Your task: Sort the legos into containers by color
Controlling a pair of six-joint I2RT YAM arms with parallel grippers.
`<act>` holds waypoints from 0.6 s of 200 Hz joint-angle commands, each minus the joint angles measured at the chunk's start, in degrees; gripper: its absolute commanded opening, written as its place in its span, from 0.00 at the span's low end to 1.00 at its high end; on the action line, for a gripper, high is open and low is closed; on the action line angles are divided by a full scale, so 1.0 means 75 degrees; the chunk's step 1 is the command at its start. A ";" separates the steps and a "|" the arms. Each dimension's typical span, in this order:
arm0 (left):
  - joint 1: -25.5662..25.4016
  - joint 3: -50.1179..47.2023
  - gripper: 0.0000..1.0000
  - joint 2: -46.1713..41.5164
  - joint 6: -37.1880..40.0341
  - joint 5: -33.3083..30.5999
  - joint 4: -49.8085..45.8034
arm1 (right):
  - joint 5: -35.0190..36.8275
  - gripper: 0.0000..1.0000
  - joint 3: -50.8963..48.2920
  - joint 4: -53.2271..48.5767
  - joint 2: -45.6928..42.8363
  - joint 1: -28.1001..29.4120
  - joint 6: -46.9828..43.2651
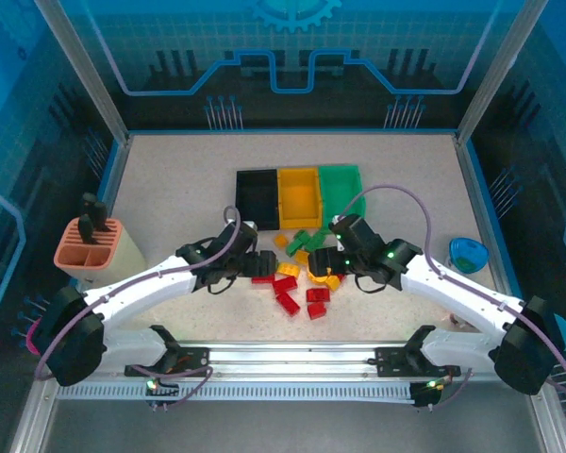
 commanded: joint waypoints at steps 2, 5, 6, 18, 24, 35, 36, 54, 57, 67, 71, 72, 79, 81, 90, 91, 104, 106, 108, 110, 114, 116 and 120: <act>-0.0156 -0.0169 0.86 0.0124 -0.0253 0.0135 -0.0040 | 0.0013 0.89 -0.0112 0.0126 0.0240 0.0101 0.0074; -0.0171 -0.0181 0.86 0.0132 -0.0281 0.0131 -0.0026 | 0.0004 0.89 -0.0112 0.0148 0.0300 0.0103 0.0046; -0.0180 -0.0182 0.86 0.0133 -0.0286 0.0129 -0.0026 | 0.0002 0.89 -0.0106 0.0153 0.0321 0.0109 0.0039; -0.0261 -0.0250 0.85 0.0169 -0.0347 0.0098 0.0071 | 0.0007 0.88 -0.0119 0.0215 0.0520 0.0124 -0.0035; -0.0298 -0.0271 0.84 0.0195 -0.0395 0.0064 0.0097 | 0.0007 0.88 -0.0104 0.0218 0.0612 0.0139 -0.0049; -0.0356 -0.0268 0.84 0.0283 -0.0460 0.0013 0.0089 | 0.0004 0.87 -0.0067 0.0218 0.0797 0.0149 -0.0062; -0.0362 -0.0266 0.84 0.0290 -0.0469 0.0006 0.0078 | 0.0002 0.87 -0.0066 0.0218 0.0815 0.0149 -0.0062; -0.0454 -0.0145 0.82 0.0451 -0.0621 -0.0086 -0.0123 | -0.0182 0.85 0.0023 0.0224 0.1051 0.0166 -0.0146; -0.0478 -0.0127 0.82 0.0479 -0.0645 -0.0084 -0.0148 | -0.0202 0.85 0.0051 0.0229 0.1072 0.0169 -0.0176; -0.0548 -0.0078 0.82 0.0568 -0.0693 -0.0103 -0.0178 | -0.0225 0.84 0.0126 0.0209 0.1175 0.0171 -0.0244; -0.0573 -0.0053 0.82 0.0608 -0.0696 -0.0113 -0.0180 | -0.0208 0.84 0.0161 0.0174 0.1200 0.0176 -0.0266; -0.0581 -0.0048 0.82 0.0617 -0.0693 -0.0116 -0.0179 | -0.0203 0.83 0.0165 0.0166 0.1204 0.0180 -0.0269; -0.0627 -0.0007 0.81 0.0704 -0.0695 -0.0142 -0.0190 | -0.0159 0.83 0.0197 0.0140 0.1232 0.0183 -0.0278; -0.0634 0.0002 0.81 0.0727 -0.0691 -0.0151 -0.0202 | -0.0148 0.84 0.0203 0.0136 0.1238 0.0184 -0.0283; -0.0694 0.0094 0.81 0.0857 -0.0684 -0.0223 -0.0278 | -0.0122 0.83 0.0226 0.0149 0.1250 0.0181 -0.0284; -0.0700 0.0102 0.81 0.0870 -0.0687 -0.0235 -0.0287 | -0.0113 0.83 0.0227 0.0154 0.1253 0.0183 -0.0284; -0.0758 0.0273 0.81 0.1082 -0.0741 -0.0429 -0.0503 | -0.0108 0.83 0.0262 0.0185 0.1235 0.0183 -0.0278; -0.0761 0.0297 0.81 0.1115 -0.0752 -0.0457 -0.0529 | -0.0120 0.83 0.0263 0.0183 0.1242 0.0175 -0.0268; -0.0764 0.0312 0.81 0.1144 -0.0764 -0.0482 -0.0559 | -0.0120 0.83 0.0263 0.0191 0.1226 0.0182 -0.0271; -0.0765 0.0340 0.81 0.1183 -0.0767 -0.0506 -0.0581 | -0.0117 0.83 0.0269 0.0194 0.1222 0.0184 -0.0272; -0.0772 0.0377 0.81 0.1244 -0.0784 -0.0554 -0.0633 | -0.0127 0.83 0.0274 0.0201 0.1212 0.0189 -0.0273; -0.0776 0.0394 0.81 0.1270 -0.0790 -0.0568 -0.0655 | -0.0134 0.83 0.0275 0.0205 0.1209 0.0188 -0.0273; -0.0778 0.0425 0.81 0.1333 -0.0807 -0.0611 -0.0689 | -0.0139 0.83 0.0281 0.0212 0.1201 0.0187 -0.0262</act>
